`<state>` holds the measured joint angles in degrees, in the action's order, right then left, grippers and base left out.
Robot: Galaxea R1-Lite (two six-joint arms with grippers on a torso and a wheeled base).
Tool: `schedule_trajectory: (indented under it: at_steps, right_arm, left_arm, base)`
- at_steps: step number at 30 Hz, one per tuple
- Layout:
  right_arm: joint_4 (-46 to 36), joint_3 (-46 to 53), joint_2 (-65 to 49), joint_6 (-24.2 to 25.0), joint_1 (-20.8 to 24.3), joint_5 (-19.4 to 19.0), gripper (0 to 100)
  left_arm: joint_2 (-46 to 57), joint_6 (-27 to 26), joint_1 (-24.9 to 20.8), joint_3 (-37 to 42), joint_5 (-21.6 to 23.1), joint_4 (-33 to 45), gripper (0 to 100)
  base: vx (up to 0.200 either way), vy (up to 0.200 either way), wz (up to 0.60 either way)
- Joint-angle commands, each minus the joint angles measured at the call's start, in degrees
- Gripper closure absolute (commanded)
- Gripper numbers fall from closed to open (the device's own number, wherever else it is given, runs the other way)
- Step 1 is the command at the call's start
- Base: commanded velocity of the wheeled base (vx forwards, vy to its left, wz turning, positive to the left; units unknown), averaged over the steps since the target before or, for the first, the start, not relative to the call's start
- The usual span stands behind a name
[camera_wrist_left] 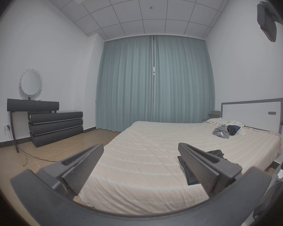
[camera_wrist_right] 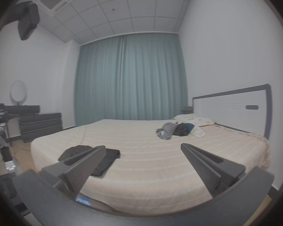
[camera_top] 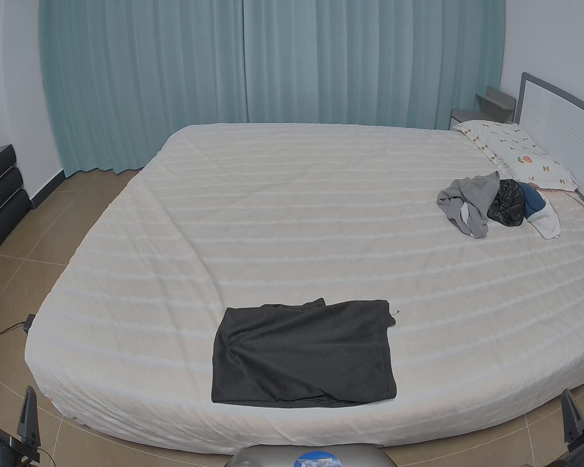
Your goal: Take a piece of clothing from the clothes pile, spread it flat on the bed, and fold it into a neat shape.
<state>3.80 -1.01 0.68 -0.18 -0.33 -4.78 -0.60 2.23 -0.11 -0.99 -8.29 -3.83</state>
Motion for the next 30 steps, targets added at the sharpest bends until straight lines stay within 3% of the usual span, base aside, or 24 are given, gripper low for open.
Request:
schedule_trajectory:
  at_steps: [1,6,11,15,19,22,24,25,27,30]
  right_arm:
    - [-1.69,0.22,-0.59,0.80,-0.02,-2.25,0]
    - [-4.86,-0.75,-0.59,1.94,-0.11,0.21,0]
    - [-3.28,-0.31,-0.59,-1.66,-0.11,4.43,0]
    - [-3.01,-0.22,-0.68,-2.81,-0.11,3.46,0]
    - [0.06,0.40,-0.68,-6.50,0.07,-2.25,0]
    - [3.93,0.75,-0.68,-7.73,0.15,-3.66,0]
    - [-4.86,0.13,-0.59,-5.27,0.15,-2.52,0]
    - [-6.44,-1.62,-0.59,-0.78,0.07,-2.43,0]
    - [-5.74,-1.01,-0.51,2.56,-0.02,-2.08,0]
    - [-3.01,0.13,-0.51,3.96,-0.02,2.67,0]
  left_arm:
    - [0.60,0.49,-0.07,0.99,-0.50,0.05,0]
    - [0.60,0.05,-0.07,0.99,0.12,0.22,0]
    - [0.60,-0.39,-0.07,0.90,1.79,4.09,0]
    - [0.60,-0.47,0.02,0.99,1.96,3.56,0]
    - [0.60,-0.65,0.02,0.99,1.87,3.56,0]
    - [0.60,-0.47,0.02,0.99,1.87,3.56,0]
    - [0.60,-0.65,0.02,0.99,1.87,3.56,0]
    - [0.60,-0.65,0.02,0.99,1.87,3.56,0]
    - [0.60,-0.56,0.02,0.99,1.87,3.56,0]
    - [0.60,-0.82,0.02,0.99,1.87,3.56,0]
  base:
    - [0.000,0.000,0.00]
    - [0.000,0.000,0.00]
    - [0.000,0.000,0.00]
    - [0.000,0.000,0.00]
    - [0.000,0.000,0.00]
    - [0.000,0.000,0.00]
    - [0.000,0.000,0.00]
    - [0.000,0.000,0.00]
    - [0.000,0.000,0.00]
    - [0.000,0.000,0.00]
